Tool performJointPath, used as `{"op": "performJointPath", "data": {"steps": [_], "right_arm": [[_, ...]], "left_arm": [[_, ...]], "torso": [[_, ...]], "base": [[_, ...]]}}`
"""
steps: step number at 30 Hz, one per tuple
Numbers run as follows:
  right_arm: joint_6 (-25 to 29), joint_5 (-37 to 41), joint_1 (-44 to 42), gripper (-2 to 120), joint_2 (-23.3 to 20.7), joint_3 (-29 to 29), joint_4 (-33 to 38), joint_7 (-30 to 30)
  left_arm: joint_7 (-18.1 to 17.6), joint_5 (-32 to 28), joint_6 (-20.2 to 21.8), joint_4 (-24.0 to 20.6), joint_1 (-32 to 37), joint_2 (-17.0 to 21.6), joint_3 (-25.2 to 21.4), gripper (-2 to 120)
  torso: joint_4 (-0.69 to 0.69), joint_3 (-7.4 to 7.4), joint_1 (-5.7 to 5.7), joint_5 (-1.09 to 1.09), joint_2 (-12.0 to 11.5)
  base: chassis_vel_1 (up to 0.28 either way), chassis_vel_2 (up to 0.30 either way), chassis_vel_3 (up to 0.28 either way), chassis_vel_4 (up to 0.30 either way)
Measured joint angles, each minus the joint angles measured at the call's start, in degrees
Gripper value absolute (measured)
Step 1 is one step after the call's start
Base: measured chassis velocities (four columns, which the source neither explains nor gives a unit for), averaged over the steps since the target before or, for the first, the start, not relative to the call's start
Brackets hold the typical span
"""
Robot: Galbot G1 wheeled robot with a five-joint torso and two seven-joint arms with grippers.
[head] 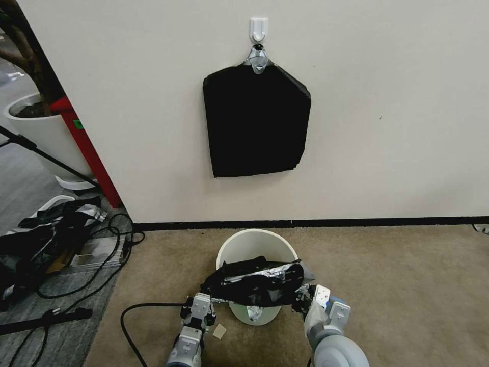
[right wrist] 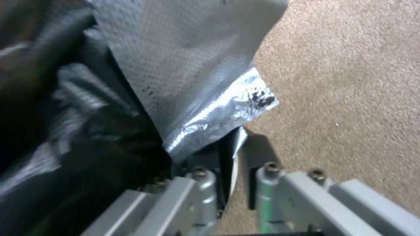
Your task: Place a trash bag onto the trash bin.
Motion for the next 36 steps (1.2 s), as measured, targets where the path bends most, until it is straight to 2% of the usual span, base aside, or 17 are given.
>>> {"op": "performJointPath", "data": {"steps": [2, 6, 7, 10, 12, 13, 15, 17, 20, 21, 23, 25, 29, 31, 33, 35, 36], "right_arm": [[-0.06, -0.09, -0.58, 19, -0.21, 0.08, 0.71, 0.0], [-0.29, -0.98, -3.48, 36, -1.03, 0.66, 3.65, -0.01], [-0.29, -0.98, -3.48, 36, -1.03, 0.66, 3.65, -0.01], [-0.36, -1.44, -5.15, 48, -1.54, 1.47, 5.45, -0.09], [-0.4, -1.49, -5.66, 54, -1.67, 1.81, 6.02, -0.13], [-0.55, -1.57, -6.48, 61, -2.0, 2.44, 6.86, -0.3], [-0.74, -1.58, -6.82, 64, -2.12, 2.7, 7.2, -0.42], [-1.38, -1.57, -8.45, 76, -2.79, 3.7, 8.75, -1.23], [-1.66, -1.57, -9.89, 84, -3.29, 4.39, 9.88, -1.33], [-1.66, -1.57, -9.89, 84, -3.29, 4.39, 9.88, -1.33], [-1.99, -1.56, -11.83, 96, -4.15, 5.79, 11.55, -1.33], [-2.0, -1.58, -12.02, 96, -4.27, 5.98, 11.73, -1.34], [-2.07, -2.35, -13.45, 100, -5.84, 9.02, 13.53, -1.84], [-2.06, -2.35, -13.49, 100, -6.49, 10.41, 14.05, -2.52], [-1.55, -2.17, -13.09, 100, -7.64, 13.05, 14.53, -4.81], [-1.46, -2.16, -12.97, 100, -7.85, 13.53, 14.55, -5.39], [-1.32, -2.19, -12.62, 100, -8.44, 14.76, 14.55, -7.21]], "left_arm": [[0.0, 0.0, 0.02, -0.62, 0.68, 0.16, -0.39, 28], [0.18, 0.09, -0.05, -3.18, 3.24, 0.85, -1.86, 47], [0.18, 0.09, -0.05, -3.18, 3.24, 0.85, -1.86, 47], [0.23, 0.14, -0.79, -4.39, 4.68, 1.23, -3.04, 59], [0.24, 0.15, -1.09, -4.81, 5.16, 1.35, -3.41, 63], [0.38, 0.16, -2.22, -5.43, 6.04, 1.51, -3.98, 70], [0.52, 0.23, -3.16, -5.55, 6.46, 1.53, -4.31, 74], [1.36, 0.31, -5.39, -5.84, 7.76, 1.43, -5.43, 87], [1.76, 0.28, -6.33, -6.11, 8.59, 1.25, -6.08, 94], [1.76, 0.28, -6.33, -6.11, 8.59, 1.25, -6.08, 94], [1.88, 0.19, -7.54, -6.66, 9.55, 0.88, -6.84, 99], [1.87, 0.17, -7.74, -6.7, 9.62, 0.83, -6.92, 99], [2.27, -0.45, -11.54, -6.53, 9.95, 0.19, -8.06, 100], [2.61, -0.79, -14.04, -5.62, 9.92, -0.46, -8.68, 100], [4.38, -1.25, -19.27, -3.92, 10.35, -1.3, -10.37, 100], [5.0, -1.3, -20.29, -3.71, 10.65, -1.42, -10.85, 100], [6.97, -1.55, -23.26, -3.32, 11.72, -1.73, -12.19, 100]], "torso": [[0.0, 0.0, 0.0, 0.0, 0.0], [0.0, 0.0, 0.0, 0.0, 0.0], [0.0, 0.0, 0.0, 0.0, 0.0], [0.0, 0.0, 0.0, 0.0, 0.0], [0.0, 0.0, 0.0, 0.0, 0.0], [0.0, 0.0, 0.0, 0.0, 0.0], [0.0, 0.0, 0.0, 0.0, 0.0], [0.0, 0.0, 0.0, 0.0, 0.0], [0.0, 0.0, 0.0, 0.0, 0.0], [0.0, 0.0, 0.0, 0.0, 0.0], [0.0, 0.0, 0.0, 0.0, 0.0], [0.0, 0.0, 0.0, 0.0, 0.0], [0.0, -0.01, 0.0, 0.01, 0.0], [0.0, -0.01, 0.0, 0.0, 0.0], [0.0, 0.0, 0.0, 0.0, 0.0], [0.0, 0.0, 0.0, 0.0, 0.0], [-0.01, 0.0, 0.0, 0.0, 0.0]], "base": [[0.0, 0.0, 0.0, 0.0], [0.0, 0.0, 0.0, 0.0], [0.0, 0.0, 0.0, 0.0], [0.0, 0.0, 0.0, 0.0], [0.0, 0.0, 0.0, 0.0], [0.0, 0.0, 0.0, 0.0], [0.0, 0.0, 0.0, 0.0], [0.0, 0.0, 0.0, 0.0], [0.0, 0.0, 0.0, 0.0], [0.0, 0.0, 0.0, 0.0], [0.0, 0.0, 0.0, 0.0], [0.0, 0.0, 0.0, 0.0], [0.0, 0.0, 0.0, 0.0], [0.0, 0.0, 0.0, 0.0], [0.0, 0.0, 0.0, 0.0], [0.0, 0.0, 0.0, 0.0], [0.0, 0.0, 0.0, 0.0]]}}
